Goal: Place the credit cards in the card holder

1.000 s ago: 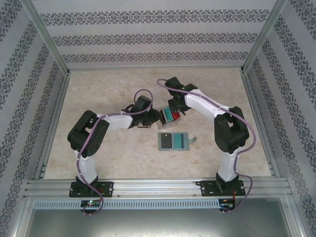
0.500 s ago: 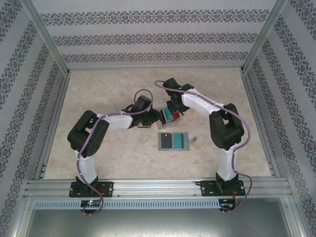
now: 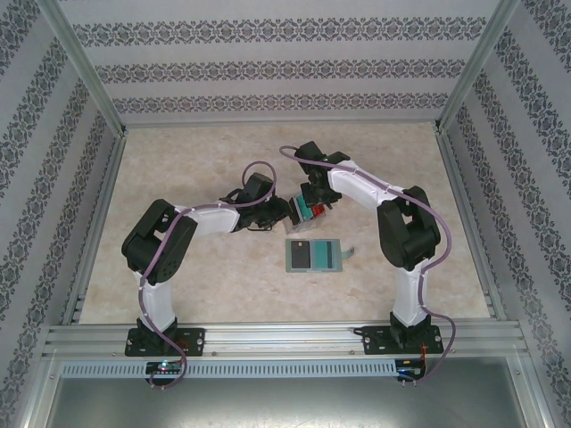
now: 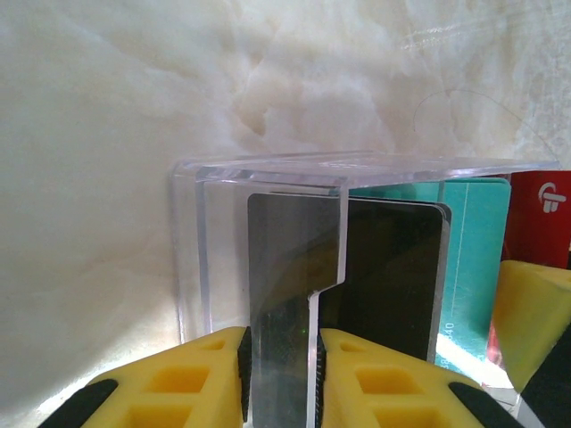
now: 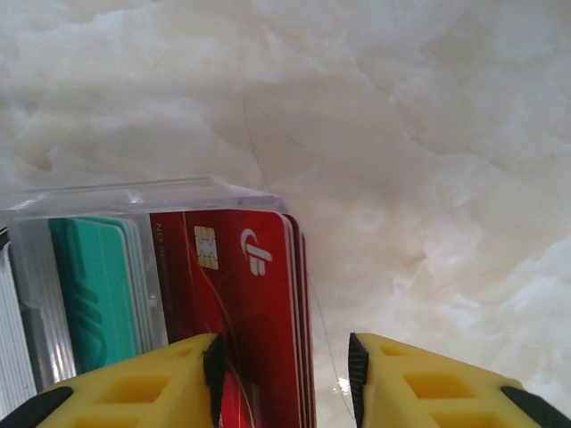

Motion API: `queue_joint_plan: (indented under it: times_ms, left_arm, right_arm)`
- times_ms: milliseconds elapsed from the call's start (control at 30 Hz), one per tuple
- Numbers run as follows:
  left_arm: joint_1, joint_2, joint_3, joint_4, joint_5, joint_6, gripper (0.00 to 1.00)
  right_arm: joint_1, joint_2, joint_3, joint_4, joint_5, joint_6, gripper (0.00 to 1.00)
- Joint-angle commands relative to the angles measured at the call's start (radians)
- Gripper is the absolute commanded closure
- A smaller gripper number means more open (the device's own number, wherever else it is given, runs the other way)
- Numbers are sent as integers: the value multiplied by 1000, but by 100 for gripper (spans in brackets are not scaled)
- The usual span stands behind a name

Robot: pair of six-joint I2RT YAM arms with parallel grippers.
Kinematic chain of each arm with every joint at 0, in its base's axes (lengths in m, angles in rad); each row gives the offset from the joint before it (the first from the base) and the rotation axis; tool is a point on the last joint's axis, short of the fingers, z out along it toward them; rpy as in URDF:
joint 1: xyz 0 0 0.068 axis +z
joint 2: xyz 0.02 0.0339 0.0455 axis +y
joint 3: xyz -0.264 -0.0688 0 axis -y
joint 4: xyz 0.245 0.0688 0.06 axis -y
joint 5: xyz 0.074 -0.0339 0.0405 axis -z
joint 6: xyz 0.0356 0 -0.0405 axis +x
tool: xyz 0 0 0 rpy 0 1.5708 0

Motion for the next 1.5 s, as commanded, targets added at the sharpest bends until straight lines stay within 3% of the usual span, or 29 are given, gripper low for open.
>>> queue_joint_plan:
  times_ms: [0, 467, 833, 1467]
  left_arm:
    - [7, -19, -24, -31, -8, -8, 73]
    - [7, -21, -25, -26, -5, -11, 73]
    - [6, -17, -18, -30, -2, -8, 73]
    - [7, -15, -18, -28, -2, -9, 73]
  right_arm:
    - [-11, -42, -10, -18, 77, 3, 58]
    - [-9, -67, -19, -21, 100, -17, 64]
    - [-3, -70, -19, -18, 94, -24, 80]
    - [11, -114, -18, -14, 92, -33, 95]
